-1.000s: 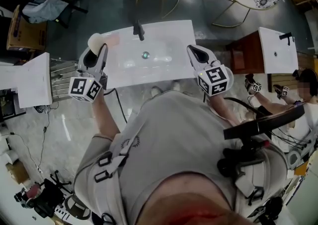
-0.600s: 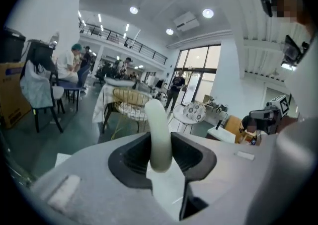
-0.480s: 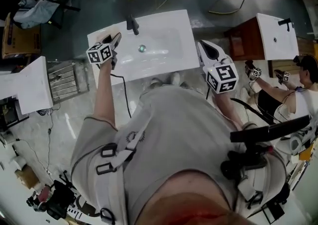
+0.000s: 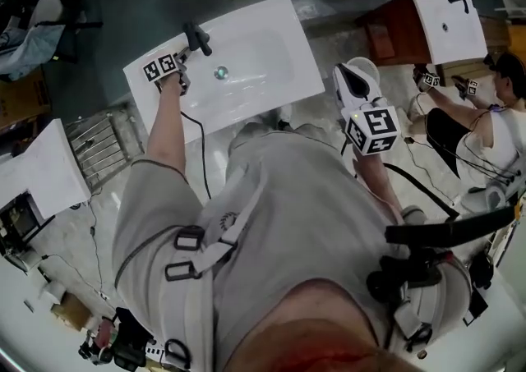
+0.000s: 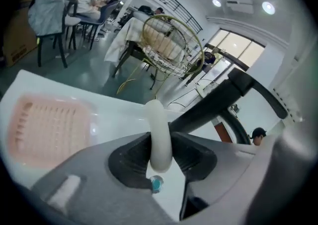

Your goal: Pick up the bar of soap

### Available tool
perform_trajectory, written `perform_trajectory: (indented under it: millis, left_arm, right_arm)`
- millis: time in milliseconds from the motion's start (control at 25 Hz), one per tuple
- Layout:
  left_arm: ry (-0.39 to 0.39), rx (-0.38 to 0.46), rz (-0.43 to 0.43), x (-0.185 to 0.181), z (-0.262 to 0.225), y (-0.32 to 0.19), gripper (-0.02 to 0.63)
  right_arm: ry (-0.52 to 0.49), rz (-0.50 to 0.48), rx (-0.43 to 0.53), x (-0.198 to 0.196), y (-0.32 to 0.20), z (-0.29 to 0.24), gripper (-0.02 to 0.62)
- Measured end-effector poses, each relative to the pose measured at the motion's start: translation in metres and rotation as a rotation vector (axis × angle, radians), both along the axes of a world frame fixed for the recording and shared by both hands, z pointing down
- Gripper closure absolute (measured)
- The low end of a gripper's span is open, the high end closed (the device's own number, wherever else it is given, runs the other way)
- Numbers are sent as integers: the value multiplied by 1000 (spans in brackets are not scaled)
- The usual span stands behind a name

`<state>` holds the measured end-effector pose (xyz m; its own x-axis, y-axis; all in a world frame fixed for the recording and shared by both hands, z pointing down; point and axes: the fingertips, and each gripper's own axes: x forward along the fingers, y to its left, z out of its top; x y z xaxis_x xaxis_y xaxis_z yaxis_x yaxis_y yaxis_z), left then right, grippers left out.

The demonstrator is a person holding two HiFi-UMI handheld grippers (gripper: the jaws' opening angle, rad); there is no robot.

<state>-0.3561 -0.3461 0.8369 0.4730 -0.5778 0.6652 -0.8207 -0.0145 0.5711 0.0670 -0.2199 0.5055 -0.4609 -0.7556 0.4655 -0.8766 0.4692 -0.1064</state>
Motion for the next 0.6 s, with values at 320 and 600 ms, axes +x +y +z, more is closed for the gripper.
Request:
perform_trajectory:
  millis: [320,600]
  left_arm:
    - [244,-128,-367,-15,23,-18,464]
    - [179,-259,-416,-27,9,1,348]
  right_arm:
    - [-7,13,7,-9,-11,-1,594]
    - [-22,-29,40,-21,-26,-9,594]
